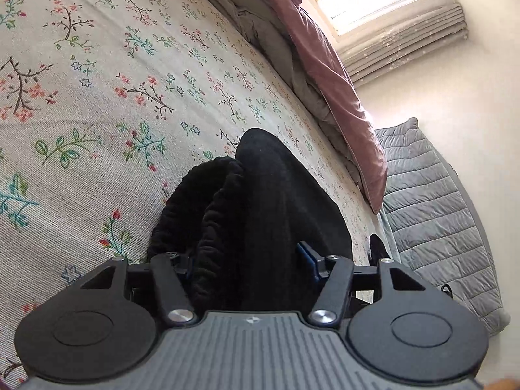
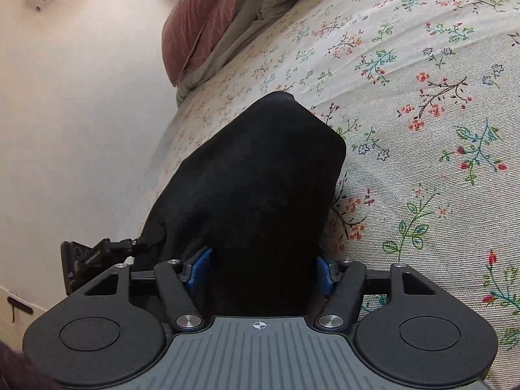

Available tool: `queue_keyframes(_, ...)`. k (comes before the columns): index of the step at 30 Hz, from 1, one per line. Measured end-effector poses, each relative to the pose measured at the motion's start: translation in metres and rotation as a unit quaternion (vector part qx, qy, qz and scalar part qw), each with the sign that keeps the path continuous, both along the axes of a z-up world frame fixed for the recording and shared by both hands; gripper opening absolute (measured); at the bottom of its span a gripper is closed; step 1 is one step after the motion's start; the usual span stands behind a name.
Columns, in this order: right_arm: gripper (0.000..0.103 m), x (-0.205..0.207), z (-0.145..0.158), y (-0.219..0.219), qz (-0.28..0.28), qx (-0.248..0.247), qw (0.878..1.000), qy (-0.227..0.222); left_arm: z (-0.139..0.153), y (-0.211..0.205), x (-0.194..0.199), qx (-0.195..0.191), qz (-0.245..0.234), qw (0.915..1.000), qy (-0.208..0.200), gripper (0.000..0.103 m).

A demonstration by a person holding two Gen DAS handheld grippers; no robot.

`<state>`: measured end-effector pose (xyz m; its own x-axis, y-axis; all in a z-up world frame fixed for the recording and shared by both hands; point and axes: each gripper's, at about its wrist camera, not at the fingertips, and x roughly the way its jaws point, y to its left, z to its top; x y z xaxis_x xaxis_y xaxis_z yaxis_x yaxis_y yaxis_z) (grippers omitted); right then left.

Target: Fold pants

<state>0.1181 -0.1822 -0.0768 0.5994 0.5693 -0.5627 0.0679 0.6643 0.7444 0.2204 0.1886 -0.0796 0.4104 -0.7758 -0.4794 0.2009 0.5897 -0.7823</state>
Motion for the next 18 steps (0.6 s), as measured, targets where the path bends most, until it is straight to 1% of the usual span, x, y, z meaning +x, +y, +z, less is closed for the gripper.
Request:
queue_keyframes(1,0.048,0.000,-0.001,0.002,-0.006,-0.006,1.000,-0.004,-0.001,0.000,0.000,-0.011,0.001,0.9999,-0.001,0.064)
queue_keyframes(2,0.041,-0.001,-0.001,0.004,-0.012,-0.011,1.000,-0.009,-0.002,-0.001,0.000,-0.022,0.004,0.9998,0.000,0.059)
queue_keyframes(4,0.035,-0.004,0.006,0.003,-0.020,-0.010,1.000,-0.017,0.002,-0.005,0.000,-0.041,0.007,0.9991,-0.001,0.055)
queue_keyframes(5,0.033,-0.005,0.011,0.001,-0.022,-0.012,0.999,-0.025,0.004,-0.009,0.000,-0.046,0.005,0.9989,-0.003,0.053)
queue_keyframes(7,0.033,-0.010,0.024,-0.006,-0.032,-0.017,0.998,-0.044,0.008,-0.027,-0.001,-0.058,-0.008,0.9983,-0.004,0.051)
queue_keyframes(9,0.033,-0.014,0.036,-0.019,-0.046,-0.018,0.997,-0.051,0.010,-0.050,-0.002,-0.065,-0.021,0.9977,-0.006,0.050)
queue_keyframes(14,0.033,-0.017,0.061,-0.075,-0.080,-0.042,0.996,-0.029,0.009,-0.115,0.004,-0.084,-0.040,0.9957,0.003,0.049)
queue_keyframes(16,0.033,-0.015,0.068,-0.094,-0.091,-0.056,0.994,-0.029,0.009,-0.137,0.007,-0.083,-0.045,0.9956,-0.001,0.049)
queue_keyframes(18,0.033,-0.013,0.070,-0.114,-0.102,-0.061,0.993,-0.028,0.010,-0.153,0.010,-0.079,-0.047,0.9957,-0.005,0.048)
